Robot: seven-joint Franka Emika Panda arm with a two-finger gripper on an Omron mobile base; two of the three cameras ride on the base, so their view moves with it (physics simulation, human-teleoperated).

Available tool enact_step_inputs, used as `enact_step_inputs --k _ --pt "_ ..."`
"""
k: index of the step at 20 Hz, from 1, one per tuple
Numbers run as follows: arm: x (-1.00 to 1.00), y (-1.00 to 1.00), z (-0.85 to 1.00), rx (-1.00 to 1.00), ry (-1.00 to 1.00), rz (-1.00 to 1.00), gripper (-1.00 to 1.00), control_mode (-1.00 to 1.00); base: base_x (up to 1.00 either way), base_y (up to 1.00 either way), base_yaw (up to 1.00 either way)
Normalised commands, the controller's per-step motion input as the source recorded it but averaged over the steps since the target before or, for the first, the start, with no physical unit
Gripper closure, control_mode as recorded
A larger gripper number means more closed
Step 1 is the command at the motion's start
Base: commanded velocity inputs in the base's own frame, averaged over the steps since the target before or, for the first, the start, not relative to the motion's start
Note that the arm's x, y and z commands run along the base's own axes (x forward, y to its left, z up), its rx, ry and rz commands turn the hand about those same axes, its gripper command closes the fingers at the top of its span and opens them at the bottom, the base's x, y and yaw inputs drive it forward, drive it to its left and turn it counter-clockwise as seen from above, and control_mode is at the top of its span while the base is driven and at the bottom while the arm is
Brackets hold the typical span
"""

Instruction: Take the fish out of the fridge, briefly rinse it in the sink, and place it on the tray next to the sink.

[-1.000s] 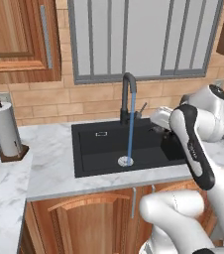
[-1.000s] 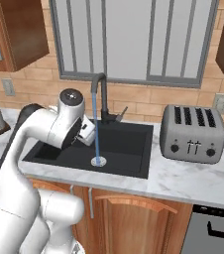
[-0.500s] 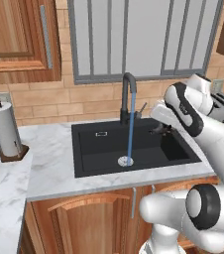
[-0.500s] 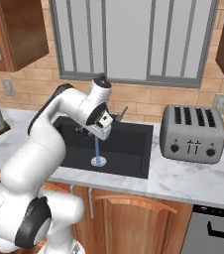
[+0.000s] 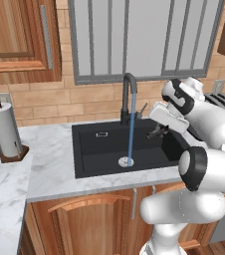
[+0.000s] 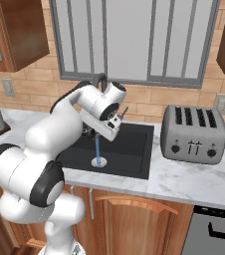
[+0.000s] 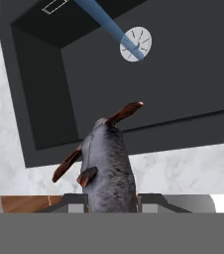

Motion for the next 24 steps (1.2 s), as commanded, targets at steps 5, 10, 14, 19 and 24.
enact_step_inputs --k 5,10,14,19,24 --pt "0.00 -0.04 0.00 0.22 -0.13 0.04 1.00 -1.00 0.00 0.00 0.00" --pt "0.10 0.00 0.00 0.15 -0.07 0.04 1.00 -1.00 0.00 0.00 0.00" --pt "0.34 0.00 -0.05 0.10 0.00 0.02 1.00 -1.00 0.00 0.00 0.00" --pt "0.59 0.00 -0.08 0.11 0.00 0.01 1.00 -1.00 0.00 0.00 0.00" --pt "0.70 0.03 -0.01 0.08 0.00 0.00 1.00 -1.00 0.00 0.00 0.00"
